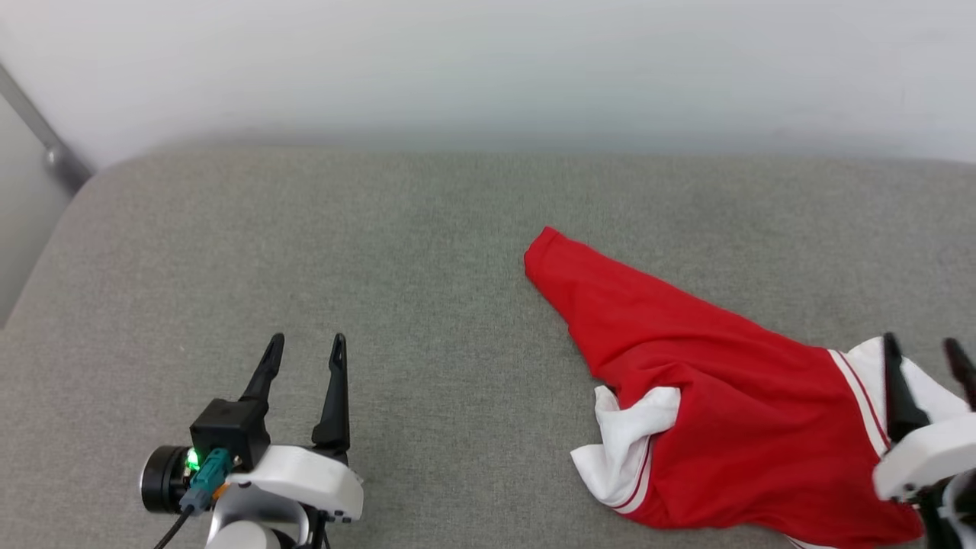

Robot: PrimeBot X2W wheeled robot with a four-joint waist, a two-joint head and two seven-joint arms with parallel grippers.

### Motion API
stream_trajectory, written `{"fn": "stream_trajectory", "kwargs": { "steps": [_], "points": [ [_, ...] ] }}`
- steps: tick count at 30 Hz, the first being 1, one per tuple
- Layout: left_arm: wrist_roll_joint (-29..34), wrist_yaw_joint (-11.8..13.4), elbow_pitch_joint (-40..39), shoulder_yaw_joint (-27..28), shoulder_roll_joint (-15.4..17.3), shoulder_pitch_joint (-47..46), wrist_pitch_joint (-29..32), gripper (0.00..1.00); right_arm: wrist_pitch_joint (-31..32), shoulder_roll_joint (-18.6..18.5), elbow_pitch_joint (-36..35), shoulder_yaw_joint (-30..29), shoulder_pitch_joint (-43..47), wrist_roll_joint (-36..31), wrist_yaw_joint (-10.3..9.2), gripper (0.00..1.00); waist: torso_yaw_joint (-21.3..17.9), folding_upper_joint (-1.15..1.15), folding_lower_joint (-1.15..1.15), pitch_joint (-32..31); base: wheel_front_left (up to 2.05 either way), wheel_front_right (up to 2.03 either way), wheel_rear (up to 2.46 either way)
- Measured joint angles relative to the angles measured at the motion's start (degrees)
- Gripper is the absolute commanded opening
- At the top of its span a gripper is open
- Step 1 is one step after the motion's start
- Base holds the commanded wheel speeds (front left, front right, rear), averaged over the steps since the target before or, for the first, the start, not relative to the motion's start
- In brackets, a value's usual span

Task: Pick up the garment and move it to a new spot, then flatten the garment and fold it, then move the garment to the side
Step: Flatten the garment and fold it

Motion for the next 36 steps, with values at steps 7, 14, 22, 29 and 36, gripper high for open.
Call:
{"fn": "stream_trajectory", "kwargs": {
  "steps": [7,14,22,29,36],
  "points": [
    [-0.42,1.0,-0.01,0.07,0.82,3.09,1.1,1.0,-3.2,2.9,-7.13,8.04,5.78,-0.02,0.0,1.0,-0.18,0.0,0.0,-3.92,0.0,0.0,0.0],
    [-0.82,1.65,-0.07,0.03,1.25,4.82,1.75,1.0,-2.96,4.92,-12.51,10.62,10.64,-1.12,0.0,1.0,-0.5,0.0,-0.01,-6.21,0.0,0.0,0.0],
    [-0.86,-0.81,0.81,-3.45,1.03,3.37,4.35,1.0,-1.54,5.69,-15.34,12.94,11.39,-1.44,0.0,1.0,-2.82,0.0,-0.01,-6.11,0.0,0.0,0.0],
    [-1.49,-8.71,3.3,-12.56,-2.3,-4.05,14.08,1.0,-0.43,5.8,-17.34,13.25,10.98,-1.79,-0.01,1.0,-4.81,0.0,-0.01,-4.51,0.0,0.0,0.0],
    [-2.23,-13.56,6.34,-21.27,-2.67,-11.65,27.59,1.0,0.02,6.0,-18.73,13.23,9.55,-1.85,-0.01,1.0,-6.52,0.0,-0.01,-1.12,0.0,0.0,0.0]
  ]
}}
